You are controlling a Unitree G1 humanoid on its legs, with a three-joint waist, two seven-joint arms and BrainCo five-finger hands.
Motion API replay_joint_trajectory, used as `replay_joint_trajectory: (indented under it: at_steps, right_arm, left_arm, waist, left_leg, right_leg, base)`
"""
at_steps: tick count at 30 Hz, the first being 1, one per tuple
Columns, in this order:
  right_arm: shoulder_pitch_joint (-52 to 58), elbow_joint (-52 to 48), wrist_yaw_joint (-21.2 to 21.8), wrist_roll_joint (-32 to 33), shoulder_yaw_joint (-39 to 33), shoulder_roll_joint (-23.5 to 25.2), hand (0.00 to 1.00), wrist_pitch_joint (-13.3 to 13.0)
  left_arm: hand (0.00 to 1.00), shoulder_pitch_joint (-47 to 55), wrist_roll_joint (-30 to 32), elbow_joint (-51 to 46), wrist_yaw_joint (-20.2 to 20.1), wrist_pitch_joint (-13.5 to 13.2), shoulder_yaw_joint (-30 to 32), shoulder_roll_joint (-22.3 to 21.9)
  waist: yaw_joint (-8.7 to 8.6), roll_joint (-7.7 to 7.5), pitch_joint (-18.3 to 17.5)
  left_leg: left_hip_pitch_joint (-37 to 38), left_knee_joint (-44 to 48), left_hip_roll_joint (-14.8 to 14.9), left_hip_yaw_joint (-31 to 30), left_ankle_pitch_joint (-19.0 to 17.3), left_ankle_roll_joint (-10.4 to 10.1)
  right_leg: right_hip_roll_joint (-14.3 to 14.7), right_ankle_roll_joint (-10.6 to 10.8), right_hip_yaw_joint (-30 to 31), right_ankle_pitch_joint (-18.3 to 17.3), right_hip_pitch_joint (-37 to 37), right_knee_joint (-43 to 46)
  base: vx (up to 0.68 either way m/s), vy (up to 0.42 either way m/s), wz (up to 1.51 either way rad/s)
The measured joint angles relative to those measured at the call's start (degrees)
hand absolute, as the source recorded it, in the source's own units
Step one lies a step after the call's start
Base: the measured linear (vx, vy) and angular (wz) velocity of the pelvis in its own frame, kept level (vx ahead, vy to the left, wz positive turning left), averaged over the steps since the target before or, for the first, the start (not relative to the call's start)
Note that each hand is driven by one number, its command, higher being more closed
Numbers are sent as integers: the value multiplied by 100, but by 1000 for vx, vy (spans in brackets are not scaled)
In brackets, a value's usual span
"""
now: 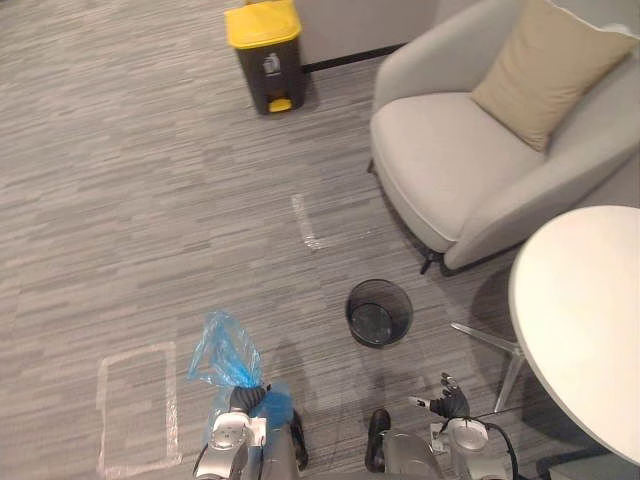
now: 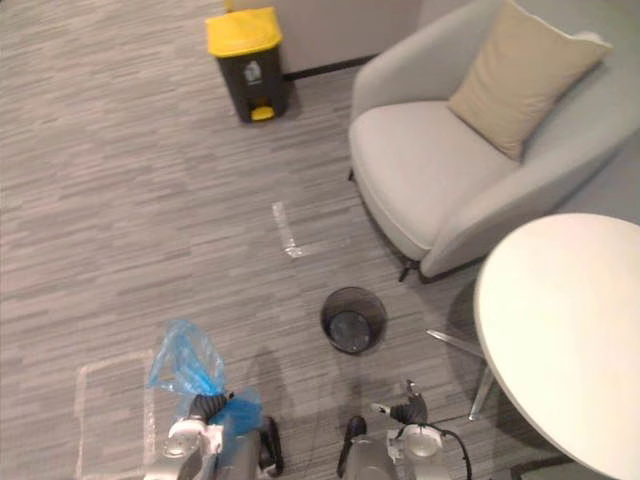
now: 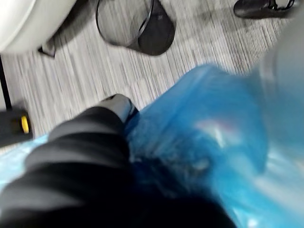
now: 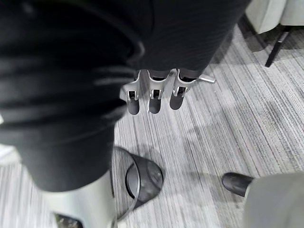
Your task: Gather rubbish on tea table into small bin, then transfer packed bag to large trash can.
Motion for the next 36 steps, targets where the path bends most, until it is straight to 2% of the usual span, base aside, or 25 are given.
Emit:
replay_joint_trajectory:
  at_steps: [3, 7, 12, 14, 15, 16, 17, 18, 19, 20, 21, 22, 23, 24, 25, 26, 27, 28, 30, 31, 32, 33, 34, 35, 36]
  right_arm:
    - [6, 42, 15, -2, 19, 242, 0, 36]
    - [-90, 220, 36, -13, 23, 254, 0, 69]
    - [-89, 224, 50, -59, 28, 288, 0, 118]
    - [-90, 228, 60, -62, 29, 284, 0, 158]
    - [-90, 229, 70, -62, 34, 306, 0, 171]
    - [-86, 249, 79, -62, 44, 328, 0, 172]
    - [-217, 271, 100, -61, 198, 291, 0, 153]
    - [-203, 270, 99, -61, 197, 265, 0, 153]
    - [-175, 299, 101, -60, 197, 160, 0, 155]
    - [-222, 298, 100, -60, 191, 154, 0, 152]
    - [-234, 295, 100, -57, 121, 143, 0, 153]
    - [-221, 290, 99, -56, 60, 139, 0, 153]
    - [-132, 270, 105, -55, -14, 158, 0, 163]
    - [34, 177, 108, -56, 10, 139, 0, 173]
    - [114, 91, 106, -51, 40, 162, 0, 174]
    - [145, 37, 104, -47, 46, 171, 0, 171]
    - [119, -42, 104, -40, 22, 190, 0, 163]
    - [12, -52, 103, -22, -12, 203, 0, 158]
    - [-74, -22, 103, -1, -107, 256, 0, 159]
    - [-128, -22, 92, 5, -215, 296, 0, 166]
    - [-137, -15, 83, 5, -233, 272, 0, 167]
    - [-126, -7, 78, 7, -242, 257, 0, 167]
    - [-97, 73, 56, 12, -253, 121, 0, 170]
    - [-148, 256, 49, 15, -202, 204, 0, 224]
    - [-203, 252, 49, 14, -193, 277, 0, 228]
  left_arm:
    - [100, 112, 33, 68, -12, 12, -146, 194]
    - [100, 173, 46, 69, -17, 12, -145, 186]
    - [100, 340, 41, 55, -20, 13, -124, 209]
    - [100, 335, 40, 65, -11, 32, -125, 212]
    - [100, 314, 40, 59, 0, 34, -107, 230]
    - [100, 320, 35, 57, 27, 36, -78, 250]
    - [100, 174, 20, 53, 110, 35, 133, 340]
    - [100, 147, 20, 52, 109, 31, 137, 342]
    - [100, 60, 19, 131, 122, 50, 172, 266]
    - [100, 65, 20, 103, 102, 42, 173, 229]
    - [100, 33, 20, 91, 105, 39, 188, 165]
    - [100, 25, 21, 69, 105, 39, 182, 139]
    - [100, 17, 18, 17, 94, 30, 169, 68]
    - [100, 10, 10, -29, 70, 32, 205, -60]
    - [100, 41, -10, -149, 70, 29, 241, -154]
    - [100, 90, -35, -209, 69, 14, 257, -186]
    - [100, 154, -49, -236, 42, -4, 257, -220]
    - [100, 77, -74, -237, 22, 1, 265, -231]
    - [100, 63, -85, -235, 4, 0, 264, -234]
    - [100, 33, -83, -232, -5, 1, 264, -234]
    - [100, 13, -83, -229, -27, 1, 259, -255]
    - [100, 19, -83, -222, -30, 1, 257, -270]
    - [100, 65, -83, -179, -38, -2, 257, -320]
    - [100, 25, -83, -57, -33, 14, 263, -266]
    - [100, -23, -83, -55, -12, 13, 261, -200]
  waist:
    - [27, -179, -77]
    - [31, -210, -98]
    - [34, -362, -134]
    - [26, -383, -134]
    - [8, -386, -129]
    - [-64, -326, -100]
    - [-125, -409, -84]
    - [-151, -444, -79]
    - [-202, -348, -18]
    - [-174, -255, -20]
    - [-186, -211, -33]
    - [-227, -200, -37]
    - [-315, -180, -16]
    - [-320, -139, 9]
    - [-241, -142, 19]
    - [-194, -157, 3]
    - [-101, -167, -30]
    - [-75, -226, 4]
    - [-8, -286, 54]
    - [32, -321, 90]
    - [32, -337, 111]
    - [32, -308, 115]
    - [63, -81, 85]
    - [83, -252, 85]
    - [80, -316, 73]
  left_leg:
    - [63, -224, -258, -118, 116, 62]
    - [46, -246, -500, -184, 20, 240]
    - [-169, 595, -827, -194, -717, 463]
    - [-118, 788, -917, -304, -917, 575]
    - [10, 784, -944, -406, -979, 636]
    - [160, 788, -873, -530, -1071, 670]
    - [812, 330, -685, -803, -1169, 497]
    - [953, 326, -698, -849, -1265, 342]
    - [1091, 385, -604, -940, -1418, 158]
    - [1036, 471, -498, -917, -1373, 62]
    - [1090, 395, -469, -916, -1160, -122]
    - [1143, 423, -470, -937, -1058, -194]
    - [1091, 1004, -429, -998, -970, -283]
    - [782, 2296, -322, -947, -842, -333]
    - [422, 3252, -116, -817, -554, -293]
    - [253, 3661, -14, -697, -580, -227]
    - [-217, 4216, 173, -444, -854, 32]
    - [-576, 4147, 232, -321, -1021, 114]
    - [-930, 3707, 228, -287, -1115, 156]
    - [-1140, 3120, 135, -334, -1099, 140]
    - [-1251, 2252, -28, -510, -916, 69]
    - [-1245, 1855, -69, -613, -776, 41]
    - [-1085, 839, -37, -892, 381, -84]
    - [-994, 857, -199, -723, 267, 21]
    - [-992, 843, -305, -725, 116, 38]
  right_leg:
    - [-129, 166, -87, 220, 185, -344]
    - [-330, 358, -64, 164, 231, -358]
    - [-826, 841, 435, -619, -178, 899]
    - [-955, 719, 784, -513, -509, 1868]
    - [-999, 558, 998, -302, -835, 2724]
    - [-867, 534, 1143, -512, -1002, 3029]
    - [169, 35, 963, -718, -1522, 2034]
    - [352, -149, 927, -287, -1558, 1457]
    - [450, -473, 809, 81, -1357, 1274]
    - [501, -539, 760, 84, -1298, 1254]
    - [501, -567, 720, -2, -1209, 1246]
    - [498, -535, 687, -60, -1128, 1215]
    - [482, -450, 539, -273, -671, 951]
    - [525, -422, 453, -392, -102, 614]
    - [536, -447, 499, -402, 202, 450]
    - [537, -458, 556, -414, 319, 376]
    - [505, -470, 671, -423, 545, 163]
    - [415, -468, 791, -423, 685, 33]
    - [277, -435, 933, -442, 796, -74]
    - [124, -299, 1049, -523, 910, -116]
    - [-2, -100, 1115, -645, 1037, -125]
    - [-24, -1, 1143, -706, 1079, -125]
    - [60, 325, 1341, -908, 1162, -100]
    - [-127, 337, 1500, -923, 1198, -132]
    - [-140, 289, 1652, -852, 1210, -214]
  base:
    - [-48, 164, 29]
    - [-38, 139, 17]
    - [87, 153, 6]
    - [225, 122, 25]
    - [271, 90, 40]
    - [831, -49, 87]
    - [976, -117, 88]
    - [1007, -166, 82]
    - [561, -55, 30]
    - [521, -57, 20]
    - [317, -39, 16]
    - [413, -116, 46]
    - [434, -97, 61]
    - [506, -98, 46]
    - [384, 6, 5]
    - [278, 42, -32]
    - [402, 83, -44]
    - [324, 76, -41]
    - [274, 118, -37]
    - [297, 212, -40]
    - [376, 305, -29]
    - [333, 302, -40]
    - [327, 329, -40]
    - [266, 242, -37]
    - [392, 282, -16]
